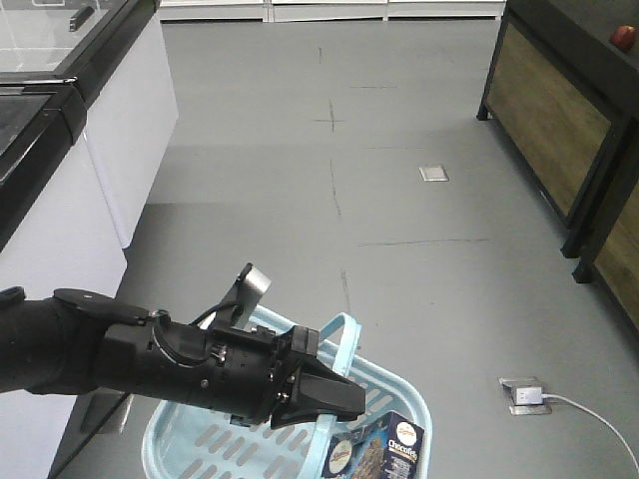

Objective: Left arm holds basket, right arm returns cookies
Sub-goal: 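Drive forward toward the drink shelves holding the basket in the left gripper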

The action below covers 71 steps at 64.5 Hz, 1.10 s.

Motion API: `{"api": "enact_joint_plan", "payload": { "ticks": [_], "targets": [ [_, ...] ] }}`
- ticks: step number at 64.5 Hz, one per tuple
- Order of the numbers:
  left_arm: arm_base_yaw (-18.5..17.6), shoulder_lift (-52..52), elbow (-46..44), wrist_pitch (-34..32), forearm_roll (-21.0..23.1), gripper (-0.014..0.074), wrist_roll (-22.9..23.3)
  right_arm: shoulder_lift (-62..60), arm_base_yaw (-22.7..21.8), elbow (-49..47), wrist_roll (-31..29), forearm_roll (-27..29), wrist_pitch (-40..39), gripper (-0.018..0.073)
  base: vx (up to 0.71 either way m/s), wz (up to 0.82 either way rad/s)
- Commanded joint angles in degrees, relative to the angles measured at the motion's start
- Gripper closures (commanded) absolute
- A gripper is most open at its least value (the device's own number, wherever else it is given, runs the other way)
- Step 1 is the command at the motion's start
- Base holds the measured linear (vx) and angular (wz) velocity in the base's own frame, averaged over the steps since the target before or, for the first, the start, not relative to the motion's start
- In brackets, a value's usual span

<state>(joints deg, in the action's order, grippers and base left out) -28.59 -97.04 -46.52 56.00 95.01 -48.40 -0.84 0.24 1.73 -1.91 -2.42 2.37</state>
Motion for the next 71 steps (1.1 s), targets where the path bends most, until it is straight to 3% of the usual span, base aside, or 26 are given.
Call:
{"api": "enact_joint_plan", "payload": {
  "ticks": [1,71],
  "targets": [
    [0.0,2.8,-1.6,4.3,4.0,0.0603,-0.2,-0.4,0.0,-0.1,0.0,-0.3,-4.1,0.0568,0.09,-0.08],
    [0.0,2.8,-1.6,4.1,4.0,0.0603,-0.2,-0.4,0.0,-0.1,0.0,-0.3,-4.1,0.0568,0.22,-0.02]
  ]
}}
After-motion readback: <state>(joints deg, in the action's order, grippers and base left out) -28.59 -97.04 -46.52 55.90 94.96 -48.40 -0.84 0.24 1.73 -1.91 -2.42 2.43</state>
